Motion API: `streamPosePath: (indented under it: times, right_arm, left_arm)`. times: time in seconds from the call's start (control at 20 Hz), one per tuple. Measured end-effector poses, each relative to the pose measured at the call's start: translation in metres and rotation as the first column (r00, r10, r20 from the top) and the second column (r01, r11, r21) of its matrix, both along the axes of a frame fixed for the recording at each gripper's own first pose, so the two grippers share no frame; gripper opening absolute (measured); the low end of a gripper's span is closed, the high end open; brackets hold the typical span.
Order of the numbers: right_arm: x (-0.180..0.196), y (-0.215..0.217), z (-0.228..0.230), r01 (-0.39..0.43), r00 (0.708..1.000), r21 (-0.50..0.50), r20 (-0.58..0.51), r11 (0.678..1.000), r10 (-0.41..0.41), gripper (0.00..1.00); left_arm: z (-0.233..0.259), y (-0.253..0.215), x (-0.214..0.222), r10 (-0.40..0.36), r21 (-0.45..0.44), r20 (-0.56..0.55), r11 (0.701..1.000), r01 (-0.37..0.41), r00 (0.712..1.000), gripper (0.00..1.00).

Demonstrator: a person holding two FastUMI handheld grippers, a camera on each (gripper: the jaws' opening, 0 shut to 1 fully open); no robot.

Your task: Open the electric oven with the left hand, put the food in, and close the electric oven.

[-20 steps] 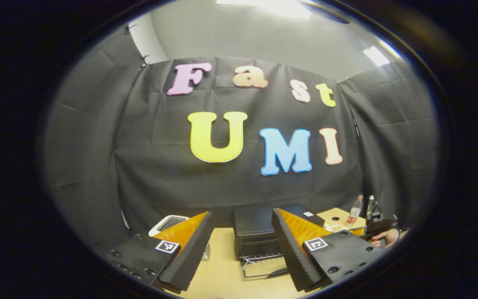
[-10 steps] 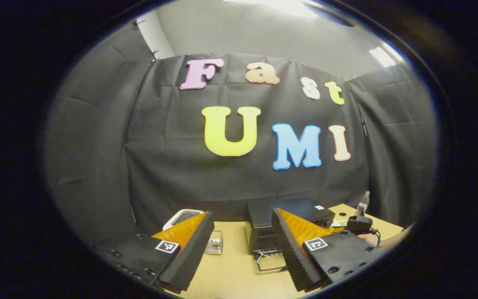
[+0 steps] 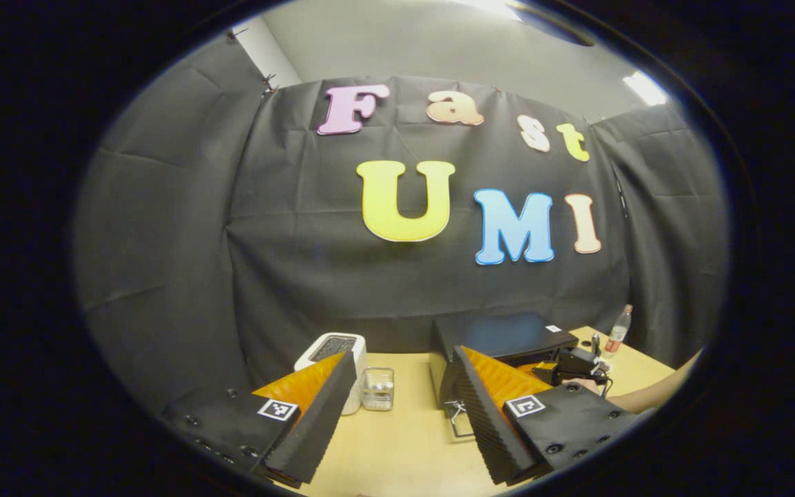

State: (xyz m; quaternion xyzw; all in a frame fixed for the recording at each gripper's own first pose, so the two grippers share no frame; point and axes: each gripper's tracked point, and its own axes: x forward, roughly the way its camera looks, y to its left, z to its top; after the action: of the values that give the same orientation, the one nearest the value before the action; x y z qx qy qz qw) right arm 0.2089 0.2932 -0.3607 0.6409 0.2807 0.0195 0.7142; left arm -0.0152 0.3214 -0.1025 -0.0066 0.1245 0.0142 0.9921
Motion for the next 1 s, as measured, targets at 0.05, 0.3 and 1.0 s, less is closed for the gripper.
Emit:
streamPosePath:
  times: [0.05,0.3,1.0]
  right_arm:
    - [0.005,0.003,-0.002,0.013,1.000,0.007,0.000,1.000,-0.013,0.07]
    - [0.015,0.003,-0.005,0.057,0.998,-0.041,-0.005,0.998,-0.057,0.07]
    - [-0.025,-0.059,-0.015,-0.007,0.993,-0.406,-0.111,0.914,-0.041,0.42]
  left_arm:
    - [-0.002,0.004,0.000,0.007,0.001,-0.004,1.000,-0.007,1.000,0.94]
    - [-0.005,0.010,0.001,0.010,-0.012,-0.016,1.000,-0.010,1.000,0.98]
    - [-0.014,-0.024,0.021,-0.049,-0.049,-0.004,0.998,0.049,0.999,0.98]
